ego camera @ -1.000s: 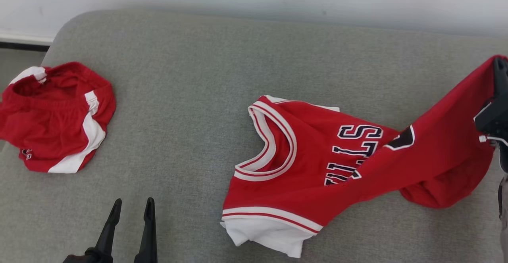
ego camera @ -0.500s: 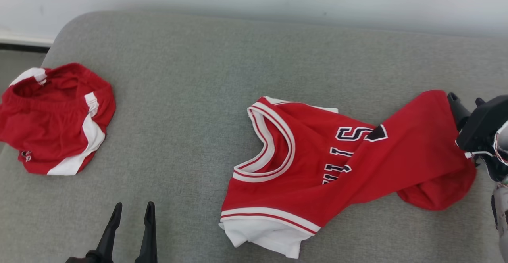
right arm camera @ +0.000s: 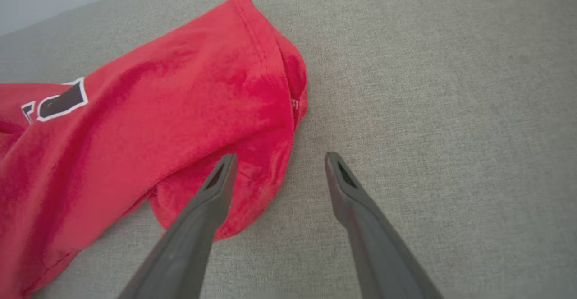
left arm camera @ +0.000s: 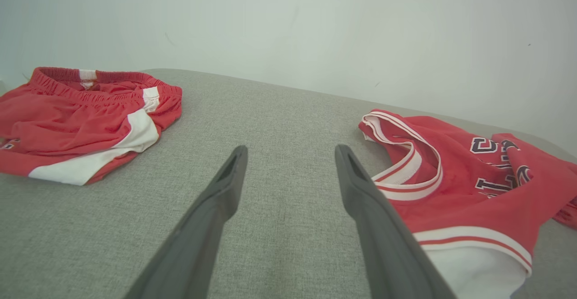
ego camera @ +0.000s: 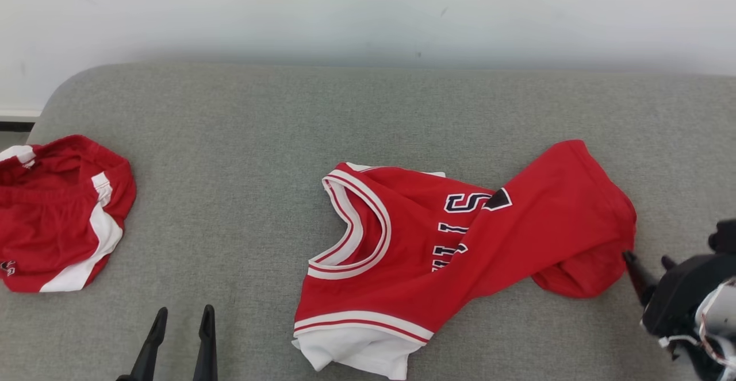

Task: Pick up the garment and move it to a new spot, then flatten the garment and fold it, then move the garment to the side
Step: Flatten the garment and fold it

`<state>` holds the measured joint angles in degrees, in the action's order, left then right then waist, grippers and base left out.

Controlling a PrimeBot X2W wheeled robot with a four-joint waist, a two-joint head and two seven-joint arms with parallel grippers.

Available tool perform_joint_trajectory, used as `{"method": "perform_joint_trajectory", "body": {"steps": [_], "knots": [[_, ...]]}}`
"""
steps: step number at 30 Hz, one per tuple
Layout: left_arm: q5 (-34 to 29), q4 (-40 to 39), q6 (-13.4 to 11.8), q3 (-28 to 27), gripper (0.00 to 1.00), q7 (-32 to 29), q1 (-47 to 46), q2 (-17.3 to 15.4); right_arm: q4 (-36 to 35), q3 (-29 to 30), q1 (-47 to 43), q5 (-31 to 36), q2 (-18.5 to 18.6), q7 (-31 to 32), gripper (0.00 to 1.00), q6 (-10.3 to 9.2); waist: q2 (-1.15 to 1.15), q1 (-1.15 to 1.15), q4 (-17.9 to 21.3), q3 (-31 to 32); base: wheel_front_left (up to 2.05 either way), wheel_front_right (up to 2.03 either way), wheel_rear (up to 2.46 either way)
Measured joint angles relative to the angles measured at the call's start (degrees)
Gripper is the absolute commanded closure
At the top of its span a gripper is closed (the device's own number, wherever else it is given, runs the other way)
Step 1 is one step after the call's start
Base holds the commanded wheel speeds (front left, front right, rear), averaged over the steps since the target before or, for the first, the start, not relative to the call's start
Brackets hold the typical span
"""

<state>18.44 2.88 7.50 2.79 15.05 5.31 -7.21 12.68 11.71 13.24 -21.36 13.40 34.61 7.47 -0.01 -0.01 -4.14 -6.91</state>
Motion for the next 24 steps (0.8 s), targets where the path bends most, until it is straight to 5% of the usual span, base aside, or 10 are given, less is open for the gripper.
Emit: {"method": "perform_joint_trajectory", "body": {"steps": [9, 24], "knots": [[0.22, -0.64, 0.00, -0.90, 0.00, 0.00, -0.15, -0.81, 1.45, 0.49, -1.28, 1.31, -4.52, -0.92, 0.00, 0.00, 0.00, 0.00, 0.49, -0.94, 0.00, 0.00, 0.00], [0.30, -0.78, 0.00, -1.33, 0.00, 0.00, -0.71, -1.79, 5.94, -4.70, 1.30, -0.55, -4.93, -5.39, 0.00, 0.00, 0.00, 0.01, 0.06, -1.99, 0.00, 0.00, 0.00]]}}
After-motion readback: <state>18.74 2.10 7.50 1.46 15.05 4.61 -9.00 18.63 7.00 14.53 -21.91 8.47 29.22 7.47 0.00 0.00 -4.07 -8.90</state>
